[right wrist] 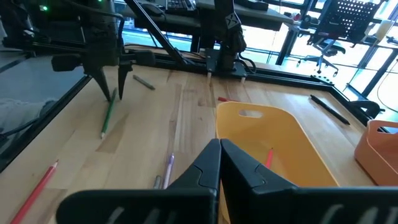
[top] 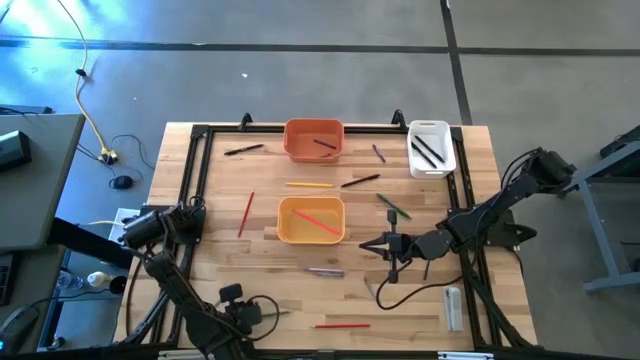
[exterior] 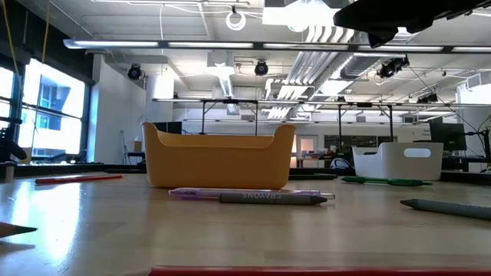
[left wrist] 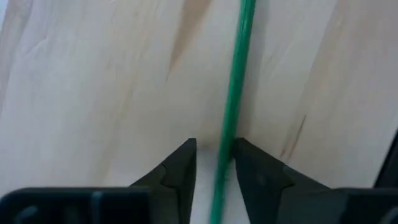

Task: Sort crayons/erasers/pens/pencils in bins
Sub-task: Put the green pencil into the yellow bin

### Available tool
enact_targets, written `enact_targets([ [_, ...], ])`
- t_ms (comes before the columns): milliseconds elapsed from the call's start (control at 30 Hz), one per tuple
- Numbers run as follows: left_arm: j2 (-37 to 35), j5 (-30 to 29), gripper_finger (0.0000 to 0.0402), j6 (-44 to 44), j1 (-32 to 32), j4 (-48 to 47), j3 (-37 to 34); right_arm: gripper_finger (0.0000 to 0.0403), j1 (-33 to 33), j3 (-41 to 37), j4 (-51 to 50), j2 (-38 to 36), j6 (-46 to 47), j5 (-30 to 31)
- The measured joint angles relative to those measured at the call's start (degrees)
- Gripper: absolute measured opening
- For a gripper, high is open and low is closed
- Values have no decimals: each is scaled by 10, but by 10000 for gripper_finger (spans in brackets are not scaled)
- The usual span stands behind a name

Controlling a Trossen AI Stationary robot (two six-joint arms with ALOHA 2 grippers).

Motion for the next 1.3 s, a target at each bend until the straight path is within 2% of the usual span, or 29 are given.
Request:
enact_targets([
  [233,0,21,26,104,22,0,0,0,0,0,0,0,0,0],
  [367,-10,6,4,146,36,-15,-3,0,0,0,0,0,4,0],
  [667,-84,-43,0,157,54,-74,-4,0,0,0,0,0,4,0],
  [900,-158,-110,0,158,56,-97,-3,0,0,0,-5,0,20,0],
  [1133,-141,-90,2,201,62,-105,-3,0,7,0,-15,0,30,-1],
  [1300,-122,-61,28,296,114,-83,-3,0,7,0,-17,0,31,-1],
])
